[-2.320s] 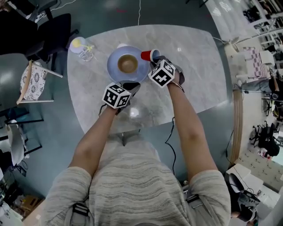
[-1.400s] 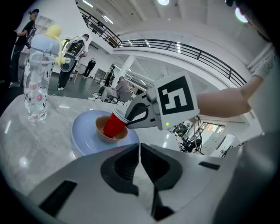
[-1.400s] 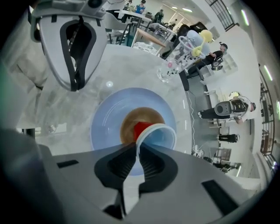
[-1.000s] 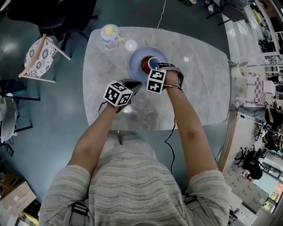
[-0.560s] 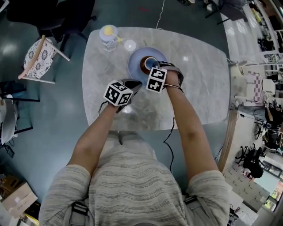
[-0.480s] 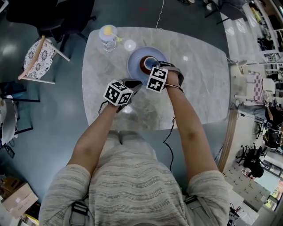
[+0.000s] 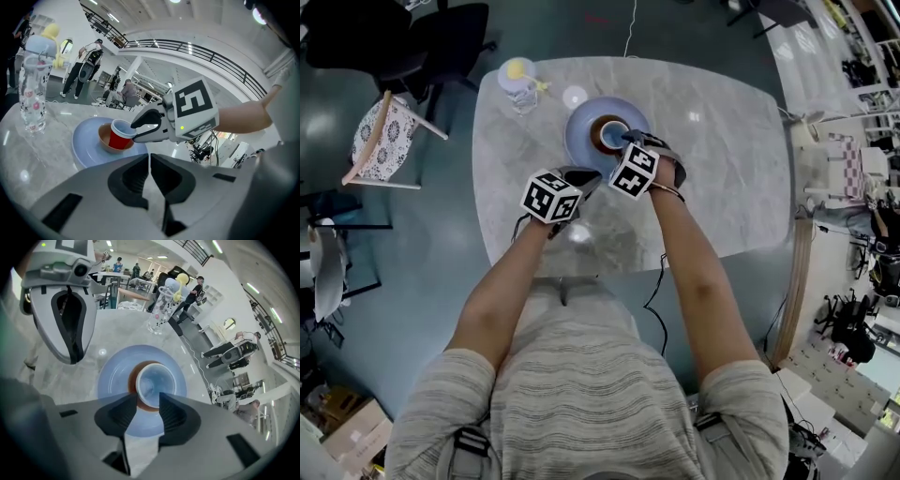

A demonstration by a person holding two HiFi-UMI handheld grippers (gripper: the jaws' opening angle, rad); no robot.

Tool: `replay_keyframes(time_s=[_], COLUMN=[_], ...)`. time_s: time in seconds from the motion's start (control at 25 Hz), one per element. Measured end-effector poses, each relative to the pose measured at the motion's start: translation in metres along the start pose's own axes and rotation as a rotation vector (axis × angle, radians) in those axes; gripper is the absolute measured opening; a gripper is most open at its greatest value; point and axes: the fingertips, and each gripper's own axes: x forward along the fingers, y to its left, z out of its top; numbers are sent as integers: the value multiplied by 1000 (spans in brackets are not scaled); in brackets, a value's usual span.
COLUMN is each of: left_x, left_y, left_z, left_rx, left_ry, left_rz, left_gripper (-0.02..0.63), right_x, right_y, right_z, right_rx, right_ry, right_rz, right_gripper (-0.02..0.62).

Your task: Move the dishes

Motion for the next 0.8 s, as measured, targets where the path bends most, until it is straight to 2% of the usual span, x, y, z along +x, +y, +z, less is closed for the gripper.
replay_keyframes(time_s=[0.36,0.6,0.8], left_x=[4,5,4], left_y=[-7,-12,-16], left_z=[-2,0,9], left_rx=[12,19,26], left_ry=[21,22,-9], left_rz=[-2,-3,-1], left_gripper=[26,26,26], right_x=[-10,-30,-48], right_y=[0,-5,-2], right_z=[-4,-3,-1], right_rx=[203,439,682], right_ry=[-99,-225,-383], right_rz=[-57,-63,-35], right_gripper=[181,183,181])
